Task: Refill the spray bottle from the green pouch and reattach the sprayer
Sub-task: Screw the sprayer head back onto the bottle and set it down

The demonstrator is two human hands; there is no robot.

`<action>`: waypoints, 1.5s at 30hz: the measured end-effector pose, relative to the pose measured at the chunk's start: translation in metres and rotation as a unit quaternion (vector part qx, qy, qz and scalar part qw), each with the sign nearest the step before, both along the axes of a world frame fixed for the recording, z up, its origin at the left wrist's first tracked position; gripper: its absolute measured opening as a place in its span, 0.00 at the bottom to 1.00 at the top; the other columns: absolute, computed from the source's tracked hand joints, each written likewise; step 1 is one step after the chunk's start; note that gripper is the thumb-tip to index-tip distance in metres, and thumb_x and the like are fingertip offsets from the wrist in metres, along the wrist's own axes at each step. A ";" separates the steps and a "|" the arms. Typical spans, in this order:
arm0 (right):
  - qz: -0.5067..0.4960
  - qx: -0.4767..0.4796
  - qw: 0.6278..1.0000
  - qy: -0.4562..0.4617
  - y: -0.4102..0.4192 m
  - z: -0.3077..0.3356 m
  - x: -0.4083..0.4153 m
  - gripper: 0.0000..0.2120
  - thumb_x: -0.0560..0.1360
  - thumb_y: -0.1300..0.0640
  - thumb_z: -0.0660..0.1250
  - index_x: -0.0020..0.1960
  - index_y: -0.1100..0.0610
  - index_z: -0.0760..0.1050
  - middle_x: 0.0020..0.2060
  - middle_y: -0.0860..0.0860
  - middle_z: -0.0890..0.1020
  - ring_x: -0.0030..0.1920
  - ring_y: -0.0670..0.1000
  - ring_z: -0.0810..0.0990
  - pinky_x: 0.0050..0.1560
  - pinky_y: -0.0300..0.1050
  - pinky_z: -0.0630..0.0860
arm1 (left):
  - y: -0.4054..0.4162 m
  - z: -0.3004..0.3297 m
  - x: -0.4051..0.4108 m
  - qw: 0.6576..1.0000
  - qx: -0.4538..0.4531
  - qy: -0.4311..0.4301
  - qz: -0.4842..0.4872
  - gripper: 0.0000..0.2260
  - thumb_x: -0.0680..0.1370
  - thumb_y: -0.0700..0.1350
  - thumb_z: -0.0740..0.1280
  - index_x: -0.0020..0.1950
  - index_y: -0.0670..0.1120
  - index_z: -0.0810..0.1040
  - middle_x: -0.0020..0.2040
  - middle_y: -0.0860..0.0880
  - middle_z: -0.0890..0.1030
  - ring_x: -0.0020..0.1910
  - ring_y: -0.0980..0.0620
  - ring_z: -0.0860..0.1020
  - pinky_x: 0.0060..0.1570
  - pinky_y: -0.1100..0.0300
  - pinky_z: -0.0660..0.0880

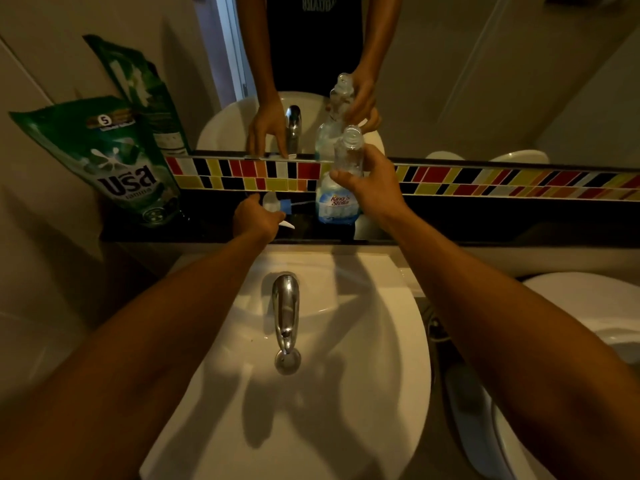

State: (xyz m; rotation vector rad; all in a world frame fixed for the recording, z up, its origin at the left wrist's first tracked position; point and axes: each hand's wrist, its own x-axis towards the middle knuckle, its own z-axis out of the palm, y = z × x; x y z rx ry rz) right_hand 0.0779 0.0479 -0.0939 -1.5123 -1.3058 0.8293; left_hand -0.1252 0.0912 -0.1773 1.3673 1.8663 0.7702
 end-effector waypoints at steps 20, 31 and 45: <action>0.096 -0.015 0.995 0.004 -0.024 0.025 0.027 0.19 0.79 0.54 0.72 0.68 0.52 0.74 0.60 0.48 0.83 0.60 0.47 0.82 0.59 0.46 0.81 | -0.012 0.050 -0.052 0.961 0.077 -0.249 0.093 0.18 0.76 0.40 0.73 0.65 0.42 0.77 0.55 0.45 0.81 0.49 0.50 0.81 0.45 0.59 0.81; 0.080 -0.007 0.996 -0.029 -0.073 0.045 0.028 0.15 0.79 0.51 0.72 0.64 0.48 0.73 0.54 0.43 0.82 0.53 0.42 0.82 0.53 0.42 0.79 | -0.024 0.151 -0.087 0.935 0.150 -0.306 0.095 0.20 0.76 0.37 0.73 0.68 0.44 0.76 0.58 0.43 0.82 0.48 0.49 0.84 0.35 0.60 0.82; 0.082 -0.055 0.993 -0.066 -0.106 0.046 0.007 0.22 0.78 0.50 0.73 0.69 0.51 0.73 0.57 0.46 0.81 0.54 0.45 0.80 0.59 0.52 0.79 | -0.054 0.233 -0.112 0.934 0.195 -0.298 -0.003 0.22 0.77 0.43 0.73 0.70 0.49 0.76 0.60 0.45 0.81 0.55 0.49 0.83 0.49 0.55 0.83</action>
